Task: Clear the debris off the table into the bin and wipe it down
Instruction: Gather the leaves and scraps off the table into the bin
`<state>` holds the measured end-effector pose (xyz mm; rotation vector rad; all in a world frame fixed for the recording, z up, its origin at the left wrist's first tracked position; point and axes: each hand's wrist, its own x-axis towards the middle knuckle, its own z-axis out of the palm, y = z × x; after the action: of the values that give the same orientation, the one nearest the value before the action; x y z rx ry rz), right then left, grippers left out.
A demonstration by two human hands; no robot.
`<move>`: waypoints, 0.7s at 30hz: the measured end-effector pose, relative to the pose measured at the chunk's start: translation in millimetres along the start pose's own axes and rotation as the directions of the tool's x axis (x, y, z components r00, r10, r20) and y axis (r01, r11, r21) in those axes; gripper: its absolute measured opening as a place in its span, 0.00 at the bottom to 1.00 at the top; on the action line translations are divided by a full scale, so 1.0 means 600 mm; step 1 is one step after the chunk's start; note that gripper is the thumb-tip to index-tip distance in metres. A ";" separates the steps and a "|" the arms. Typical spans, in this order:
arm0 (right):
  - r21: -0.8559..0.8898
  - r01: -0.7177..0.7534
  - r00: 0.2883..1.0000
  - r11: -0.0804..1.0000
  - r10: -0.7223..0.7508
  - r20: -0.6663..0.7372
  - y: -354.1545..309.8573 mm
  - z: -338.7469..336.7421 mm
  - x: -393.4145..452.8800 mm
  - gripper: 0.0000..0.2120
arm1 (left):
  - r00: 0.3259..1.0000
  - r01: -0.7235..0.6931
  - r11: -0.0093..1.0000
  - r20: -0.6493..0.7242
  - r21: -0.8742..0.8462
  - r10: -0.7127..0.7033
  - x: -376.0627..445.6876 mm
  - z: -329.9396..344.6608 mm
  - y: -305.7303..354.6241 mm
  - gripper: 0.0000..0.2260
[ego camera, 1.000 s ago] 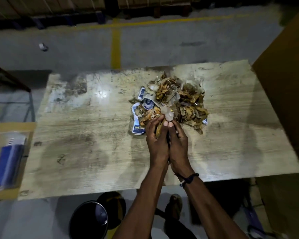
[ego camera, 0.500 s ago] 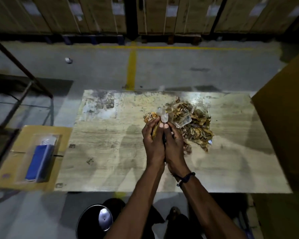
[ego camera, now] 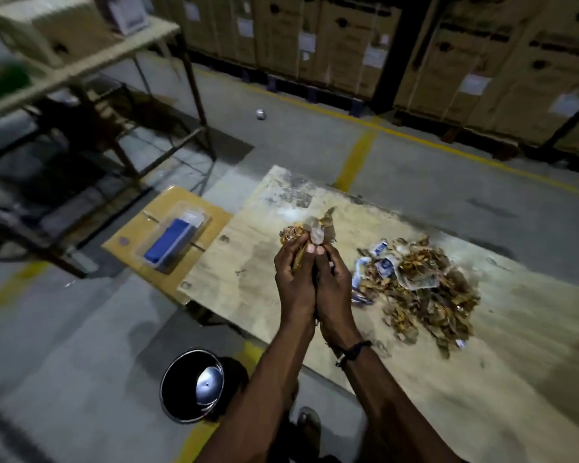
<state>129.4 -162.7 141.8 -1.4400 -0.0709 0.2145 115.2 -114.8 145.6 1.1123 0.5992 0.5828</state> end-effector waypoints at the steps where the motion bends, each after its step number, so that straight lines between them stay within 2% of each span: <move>1: -0.013 -0.006 0.999 1.000 0.006 0.047 0.003 0.015 -0.009 0.15 | 0.999 -0.015 1.000 -0.039 -0.001 0.015 -0.002 -0.018 0.008 0.10; 7: -0.021 -0.043 0.953 0.999 0.047 0.298 0.024 0.129 -0.087 0.14 | 0.955 -0.086 0.996 -0.282 0.032 0.092 -0.015 -0.159 0.041 0.07; 10: -0.057 -0.071 0.913 0.996 0.088 0.398 0.043 0.188 -0.138 0.14 | 0.911 -0.109 0.991 -0.392 0.075 0.129 -0.024 -0.246 0.051 0.08; 13: -0.101 -0.076 0.862 0.992 0.116 0.493 0.068 0.256 -0.197 0.14 | 0.848 -0.158 0.987 -0.510 0.020 0.146 -0.041 -0.334 0.067 0.11; 15: -0.114 -0.076 0.836 0.991 0.126 0.533 0.084 0.294 -0.231 0.14 | 0.832 -0.169 0.986 -0.537 -0.003 0.141 -0.052 -0.386 0.069 0.12; 21: -0.198 -0.135 0.786 0.971 0.227 0.575 0.173 0.405 -0.339 0.14 | 0.775 -0.072 0.997 -0.630 -0.017 0.045 -0.075 -0.568 0.064 0.13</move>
<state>-123.3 47.6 87.8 -1.4789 -0.4750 0.8394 -159.5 84.1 78.2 0.8835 1.1316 1.0371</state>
